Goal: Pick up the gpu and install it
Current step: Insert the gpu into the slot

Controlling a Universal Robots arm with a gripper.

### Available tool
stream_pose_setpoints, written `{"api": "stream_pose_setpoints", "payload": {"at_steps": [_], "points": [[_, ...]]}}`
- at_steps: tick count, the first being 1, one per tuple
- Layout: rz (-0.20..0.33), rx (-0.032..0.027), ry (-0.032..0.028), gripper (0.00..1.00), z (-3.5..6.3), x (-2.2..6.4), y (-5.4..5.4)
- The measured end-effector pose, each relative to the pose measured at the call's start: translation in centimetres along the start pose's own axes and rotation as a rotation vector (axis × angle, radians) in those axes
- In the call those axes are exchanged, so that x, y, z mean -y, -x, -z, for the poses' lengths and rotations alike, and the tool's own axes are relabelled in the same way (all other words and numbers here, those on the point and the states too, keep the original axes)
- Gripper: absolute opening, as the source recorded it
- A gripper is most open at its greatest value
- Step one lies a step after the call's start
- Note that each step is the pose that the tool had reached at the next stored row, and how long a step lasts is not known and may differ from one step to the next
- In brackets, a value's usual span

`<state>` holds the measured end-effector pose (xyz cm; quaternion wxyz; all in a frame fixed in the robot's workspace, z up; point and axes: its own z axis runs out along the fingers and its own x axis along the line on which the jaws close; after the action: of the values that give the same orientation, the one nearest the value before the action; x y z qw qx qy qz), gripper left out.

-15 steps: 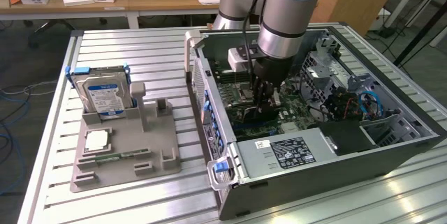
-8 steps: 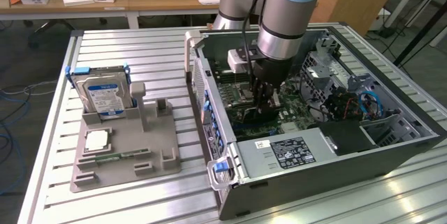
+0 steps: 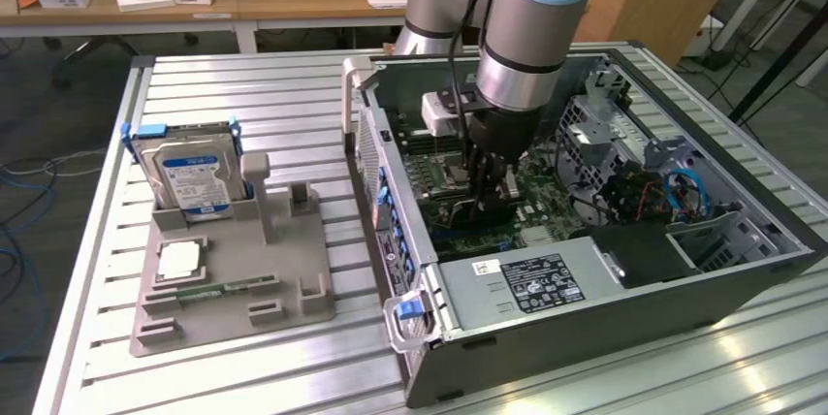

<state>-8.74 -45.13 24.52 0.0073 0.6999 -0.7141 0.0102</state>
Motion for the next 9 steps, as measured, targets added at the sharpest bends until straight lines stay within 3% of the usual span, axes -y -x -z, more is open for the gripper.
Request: {"api": "stream_pose_setpoints", "payload": {"at_steps": [2, 3, 8, 9], "points": [[0.000, 0.0014, -0.0002, 0.26, -0.05, -0.01, 0.01], [0.000, 0.0003, -0.0002, 0.39, -0.01, -0.01, 0.01], [0.000, 0.0001, 0.0000, 0.51, 0.00, 0.00, 0.00], [0.000, 0.0001, 0.0000, 0.57, 0.00, 0.00, 0.00]]}}
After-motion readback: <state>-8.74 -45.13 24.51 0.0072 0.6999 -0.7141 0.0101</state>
